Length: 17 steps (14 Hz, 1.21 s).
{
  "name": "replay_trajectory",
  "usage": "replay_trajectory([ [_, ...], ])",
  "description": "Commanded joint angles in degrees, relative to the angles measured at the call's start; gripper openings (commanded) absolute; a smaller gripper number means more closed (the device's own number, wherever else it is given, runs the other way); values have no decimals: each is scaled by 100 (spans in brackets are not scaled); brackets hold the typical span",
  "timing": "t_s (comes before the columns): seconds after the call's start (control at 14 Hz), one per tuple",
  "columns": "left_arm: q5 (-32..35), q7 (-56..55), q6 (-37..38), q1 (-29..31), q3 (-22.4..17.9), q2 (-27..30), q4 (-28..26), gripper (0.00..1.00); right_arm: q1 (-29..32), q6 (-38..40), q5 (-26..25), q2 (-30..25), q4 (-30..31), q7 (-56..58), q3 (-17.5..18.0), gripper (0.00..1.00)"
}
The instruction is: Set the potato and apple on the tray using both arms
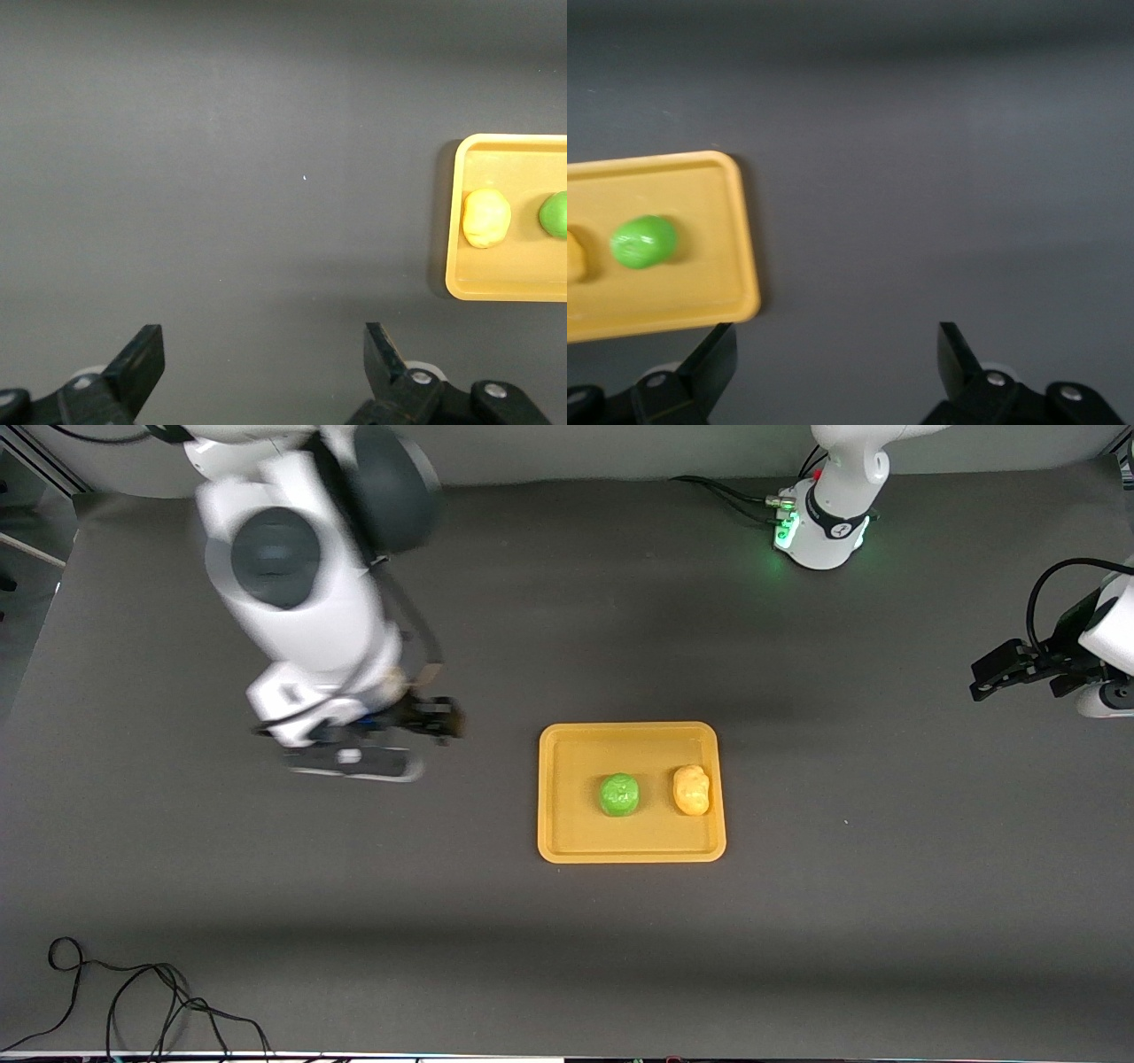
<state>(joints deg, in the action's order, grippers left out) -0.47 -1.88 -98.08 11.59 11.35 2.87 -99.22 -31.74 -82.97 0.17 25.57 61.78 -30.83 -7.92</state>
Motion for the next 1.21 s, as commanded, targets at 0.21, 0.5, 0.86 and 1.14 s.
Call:
replay_trajectory([
  [0.21, 30, 83, -62, 10, 7, 47, -36, 100, 1238, -360, -35, -1808, 2196, 1779, 71, 100],
  [0.5, 30, 83, -62, 10, 7, 47, -36, 100, 2152, -711, -35, -2275, 2830, 2975, 106, 100],
  [0.86, 30, 83, -71, 10, 7, 47, -36, 100, 2699, -774, -43, -2284, 2831, 3707, 71, 100],
  [1.14, 30, 83, -71, 10, 7, 38, -36, 100, 2690, -774, -88, -2293, 2804, 3698, -43, 100],
])
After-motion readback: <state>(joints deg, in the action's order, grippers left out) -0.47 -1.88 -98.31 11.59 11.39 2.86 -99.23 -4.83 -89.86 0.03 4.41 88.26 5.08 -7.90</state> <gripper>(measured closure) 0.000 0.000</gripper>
